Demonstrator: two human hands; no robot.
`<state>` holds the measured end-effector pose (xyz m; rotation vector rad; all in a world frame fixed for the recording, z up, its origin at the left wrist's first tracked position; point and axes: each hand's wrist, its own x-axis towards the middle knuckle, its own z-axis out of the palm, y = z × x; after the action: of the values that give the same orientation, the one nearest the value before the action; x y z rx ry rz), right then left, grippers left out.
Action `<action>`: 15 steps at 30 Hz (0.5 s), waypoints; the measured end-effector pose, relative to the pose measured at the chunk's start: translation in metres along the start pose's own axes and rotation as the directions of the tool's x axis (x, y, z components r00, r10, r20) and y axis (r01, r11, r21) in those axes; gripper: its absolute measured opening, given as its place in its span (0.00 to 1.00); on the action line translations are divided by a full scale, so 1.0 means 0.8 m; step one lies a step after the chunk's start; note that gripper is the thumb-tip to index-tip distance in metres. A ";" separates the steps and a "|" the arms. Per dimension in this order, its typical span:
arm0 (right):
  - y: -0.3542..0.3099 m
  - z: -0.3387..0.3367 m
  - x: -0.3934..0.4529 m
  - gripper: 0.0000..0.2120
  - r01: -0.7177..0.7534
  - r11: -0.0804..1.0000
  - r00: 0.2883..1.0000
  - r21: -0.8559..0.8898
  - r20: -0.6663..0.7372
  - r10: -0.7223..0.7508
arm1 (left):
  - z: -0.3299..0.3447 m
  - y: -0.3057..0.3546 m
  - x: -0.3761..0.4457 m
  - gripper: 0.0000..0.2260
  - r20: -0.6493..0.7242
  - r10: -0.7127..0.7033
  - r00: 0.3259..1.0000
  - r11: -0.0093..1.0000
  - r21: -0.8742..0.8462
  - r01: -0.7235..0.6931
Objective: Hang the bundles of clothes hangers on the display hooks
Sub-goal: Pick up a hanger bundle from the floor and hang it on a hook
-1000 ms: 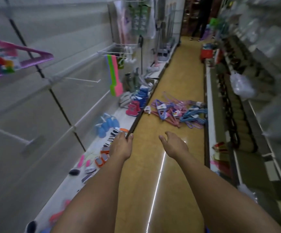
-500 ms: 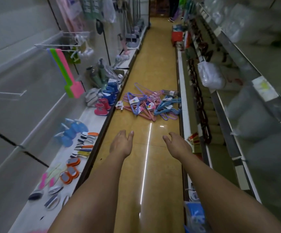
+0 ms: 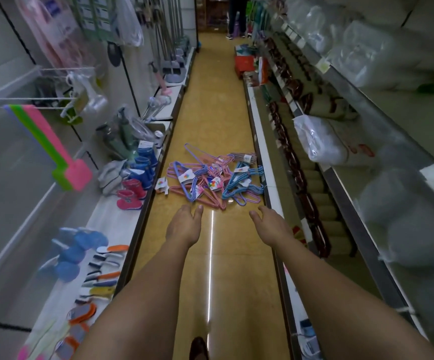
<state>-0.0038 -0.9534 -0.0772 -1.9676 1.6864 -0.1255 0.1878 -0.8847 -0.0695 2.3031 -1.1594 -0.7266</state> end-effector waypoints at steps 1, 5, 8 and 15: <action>-0.011 0.000 0.017 0.27 -0.009 1.000 1.000 0.003 0.000 0.009 | -0.007 0.000 0.021 0.25 0.006 0.003 1.000 1.000 -0.001 -0.003; -0.047 0.006 0.073 0.26 -0.037 0.999 0.999 0.018 -0.001 0.037 | -0.028 -0.003 0.096 0.25 0.028 0.019 0.999 1.000 0.020 -0.019; -0.068 0.010 0.108 0.25 -0.045 0.999 0.999 0.020 0.006 0.045 | -0.035 -0.004 0.140 0.25 0.048 0.013 0.999 1.000 0.022 -0.014; -0.100 0.008 0.204 0.22 -0.050 0.998 0.999 0.036 0.009 0.049 | -0.027 0.002 0.243 0.26 0.070 -0.015 0.997 1.000 0.027 0.013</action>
<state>0.1044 -1.0984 -0.0907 -1.8960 1.7145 -0.1292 0.2985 -1.0429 -0.1007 2.3267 -1.1916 -0.8083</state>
